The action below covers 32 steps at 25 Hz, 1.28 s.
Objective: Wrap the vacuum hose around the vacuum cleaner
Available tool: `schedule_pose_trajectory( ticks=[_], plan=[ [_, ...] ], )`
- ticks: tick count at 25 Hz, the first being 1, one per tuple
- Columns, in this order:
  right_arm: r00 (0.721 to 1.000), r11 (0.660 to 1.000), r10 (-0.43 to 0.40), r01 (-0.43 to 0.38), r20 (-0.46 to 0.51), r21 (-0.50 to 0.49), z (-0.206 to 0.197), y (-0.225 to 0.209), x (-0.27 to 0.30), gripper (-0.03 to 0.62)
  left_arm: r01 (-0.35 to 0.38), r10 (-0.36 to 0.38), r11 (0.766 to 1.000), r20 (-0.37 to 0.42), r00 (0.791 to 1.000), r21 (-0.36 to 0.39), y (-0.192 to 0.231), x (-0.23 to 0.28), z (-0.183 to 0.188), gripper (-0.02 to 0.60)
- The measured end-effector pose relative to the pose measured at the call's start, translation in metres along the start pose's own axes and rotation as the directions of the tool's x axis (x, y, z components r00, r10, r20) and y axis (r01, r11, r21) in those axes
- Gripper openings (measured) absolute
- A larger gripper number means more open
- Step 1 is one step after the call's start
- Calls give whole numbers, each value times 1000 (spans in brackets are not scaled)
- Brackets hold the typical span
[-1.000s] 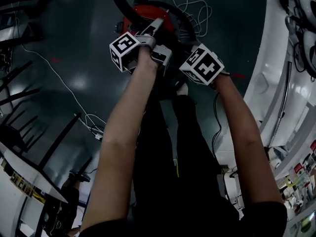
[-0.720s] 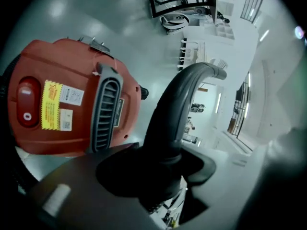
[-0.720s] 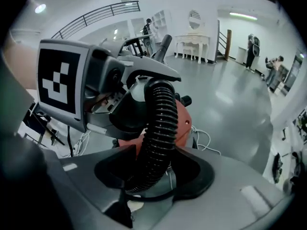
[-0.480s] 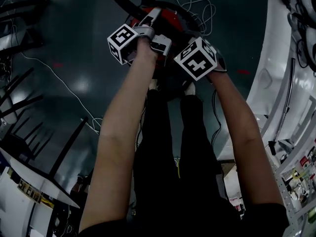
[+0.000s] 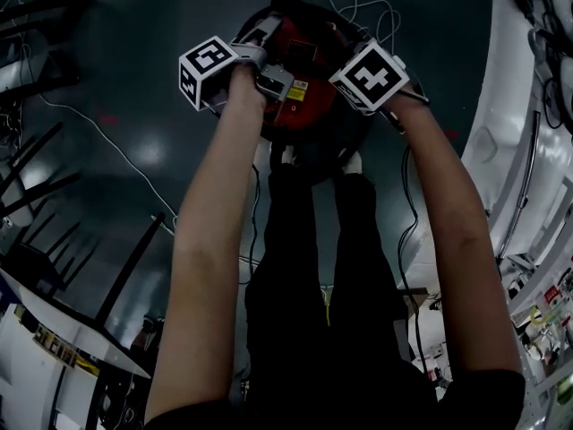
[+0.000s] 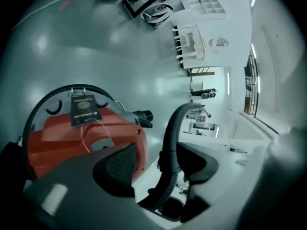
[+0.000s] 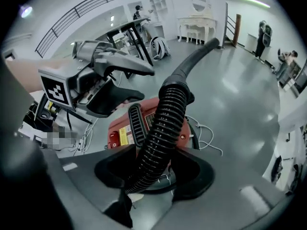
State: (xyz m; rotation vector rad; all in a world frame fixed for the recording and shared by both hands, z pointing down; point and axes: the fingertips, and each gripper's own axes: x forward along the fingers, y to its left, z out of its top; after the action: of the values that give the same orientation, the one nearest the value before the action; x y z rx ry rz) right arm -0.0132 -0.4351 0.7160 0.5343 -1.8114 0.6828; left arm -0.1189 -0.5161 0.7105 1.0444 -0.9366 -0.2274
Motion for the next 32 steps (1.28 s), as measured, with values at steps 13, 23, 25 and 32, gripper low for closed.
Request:
schedule_pose_trajectory(
  ticks=[13, 23, 25, 32],
  plan=[
    [963, 950, 76, -148, -258, -274, 28, 2, 32, 238, -142, 139, 919, 35, 990, 367, 35, -33, 49, 267],
    [889, 960, 163, -244, -428, -141, 24, -9, 42, 275, -153, 191, 813, -9, 981, 562, 41, -36, 51, 267],
    [885, 958, 150, -240, -441, -157, 25, -10, 41, 290, -145, 188, 816, -18, 982, 559, 41, -35, 50, 267],
    [904, 940, 40, -178, -426, -291, 32, -12, 41, 348, -126, 202, 750, -44, 978, 649, 36, -34, 43, 273]
  ],
)
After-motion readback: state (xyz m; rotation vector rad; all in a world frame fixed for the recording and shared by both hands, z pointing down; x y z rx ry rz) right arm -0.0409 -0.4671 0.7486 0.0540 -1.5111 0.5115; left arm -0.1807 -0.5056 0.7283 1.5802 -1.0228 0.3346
